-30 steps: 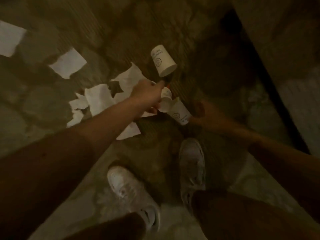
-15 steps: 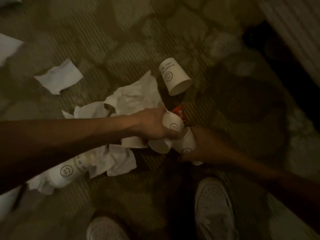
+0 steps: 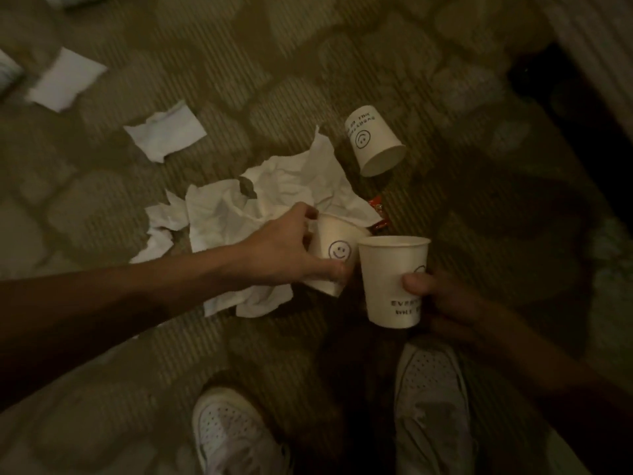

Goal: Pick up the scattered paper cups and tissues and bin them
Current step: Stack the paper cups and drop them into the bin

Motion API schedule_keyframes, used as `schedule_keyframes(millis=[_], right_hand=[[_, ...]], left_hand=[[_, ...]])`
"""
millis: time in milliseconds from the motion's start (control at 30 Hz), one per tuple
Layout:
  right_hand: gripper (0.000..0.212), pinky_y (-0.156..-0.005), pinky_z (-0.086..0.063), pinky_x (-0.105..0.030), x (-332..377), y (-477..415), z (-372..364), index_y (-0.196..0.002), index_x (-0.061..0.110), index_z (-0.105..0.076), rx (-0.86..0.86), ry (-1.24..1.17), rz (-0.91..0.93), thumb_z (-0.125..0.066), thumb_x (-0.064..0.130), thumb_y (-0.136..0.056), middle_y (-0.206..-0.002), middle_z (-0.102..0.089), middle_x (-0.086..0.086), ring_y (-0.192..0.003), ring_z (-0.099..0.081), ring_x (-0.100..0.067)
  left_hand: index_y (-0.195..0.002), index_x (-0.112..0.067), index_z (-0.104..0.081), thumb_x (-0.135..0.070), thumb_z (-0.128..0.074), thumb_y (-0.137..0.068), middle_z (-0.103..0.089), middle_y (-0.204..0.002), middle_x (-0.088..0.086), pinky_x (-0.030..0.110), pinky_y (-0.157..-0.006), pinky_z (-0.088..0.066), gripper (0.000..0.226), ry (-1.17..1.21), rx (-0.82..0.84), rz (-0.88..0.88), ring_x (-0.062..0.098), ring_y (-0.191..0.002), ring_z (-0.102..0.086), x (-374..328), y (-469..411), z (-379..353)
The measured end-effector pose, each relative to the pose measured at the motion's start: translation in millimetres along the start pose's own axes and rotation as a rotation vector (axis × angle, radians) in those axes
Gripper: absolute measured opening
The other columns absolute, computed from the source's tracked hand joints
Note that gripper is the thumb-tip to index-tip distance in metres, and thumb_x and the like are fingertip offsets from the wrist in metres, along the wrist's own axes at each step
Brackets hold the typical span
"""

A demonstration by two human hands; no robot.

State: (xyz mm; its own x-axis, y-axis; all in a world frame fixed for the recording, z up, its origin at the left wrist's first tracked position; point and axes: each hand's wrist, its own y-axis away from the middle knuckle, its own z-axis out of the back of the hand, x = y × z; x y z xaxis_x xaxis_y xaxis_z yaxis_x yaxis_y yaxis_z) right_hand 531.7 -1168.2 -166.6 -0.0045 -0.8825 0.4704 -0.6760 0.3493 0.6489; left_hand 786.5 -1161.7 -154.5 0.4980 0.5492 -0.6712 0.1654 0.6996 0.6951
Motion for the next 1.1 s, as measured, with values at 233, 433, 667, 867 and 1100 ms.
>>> schedule_keyframes(millis=[233,433,667,867,1100], right_hand=[[0.055,-0.098,-0.05,-0.04,10,-9,-15,-0.135,0.009,-0.056,0.351,-0.23,0.135,-0.069,0.029,-0.086,-0.132,-0.062,-0.014,-0.124,-0.057,-0.029],[0.059,-0.076,-0.058,-0.031,18,-4,4,-0.104,0.031,-0.077,0.112,-0.039,0.188,-0.091,0.048,-0.049,-0.11,-0.074,0.0,-0.102,-0.071,-0.017],[0.104,-0.06,-0.059,-0.027,14,-12,22,-0.107,0.02,-0.061,-0.139,0.121,0.028,-0.096,0.051,-0.014,-0.092,-0.077,-0.002,-0.084,-0.074,-0.015],[0.097,-0.061,-0.058,-0.026,19,-15,27,-0.108,0.021,-0.061,-0.118,0.127,0.015,-0.096,0.05,-0.023,-0.094,-0.077,-0.001,-0.086,-0.074,-0.015],[0.096,-0.063,-0.059,-0.03,26,-22,28,-0.107,0.018,-0.064,-0.12,0.054,0.01,-0.097,0.048,-0.023,-0.097,-0.077,-0.007,-0.088,-0.074,-0.02]], left_hand=[[-0.12,-0.036,-0.059,-0.06,-0.089,-0.048,-0.07,-0.105,-0.018,0.025,-0.074,-0.061,0.082,0.05,0.065,-0.089,0.0,-0.094,-0.068,-8,-3,-14],[-0.121,-0.037,-0.061,-0.069,-0.081,-0.053,-0.068,-0.09,-0.017,0.01,-0.051,-0.048,0.077,-0.102,0.081,-0.125,-0.007,-0.079,-0.066,-22,-2,1],[-0.143,-0.025,-0.033,-0.071,-0.066,-0.075,-0.04,-0.133,0.005,0.033,-0.081,-0.043,0.09,-0.521,-0.318,0.054,0.024,-0.116,-0.051,4,-20,-15],[-0.155,-0.032,0.0,-0.054,-0.083,-0.069,-0.034,-0.154,0.012,0.049,-0.103,-0.045,0.121,-0.384,-0.252,0.07,0.033,-0.133,-0.045,0,-41,-18],[-0.113,-0.026,-0.058,-0.045,-0.086,-0.064,-0.063,-0.104,-0.006,0.036,-0.076,-0.055,0.06,-0.397,-0.154,0.1,0.014,-0.093,-0.061,-10,-49,-8]])
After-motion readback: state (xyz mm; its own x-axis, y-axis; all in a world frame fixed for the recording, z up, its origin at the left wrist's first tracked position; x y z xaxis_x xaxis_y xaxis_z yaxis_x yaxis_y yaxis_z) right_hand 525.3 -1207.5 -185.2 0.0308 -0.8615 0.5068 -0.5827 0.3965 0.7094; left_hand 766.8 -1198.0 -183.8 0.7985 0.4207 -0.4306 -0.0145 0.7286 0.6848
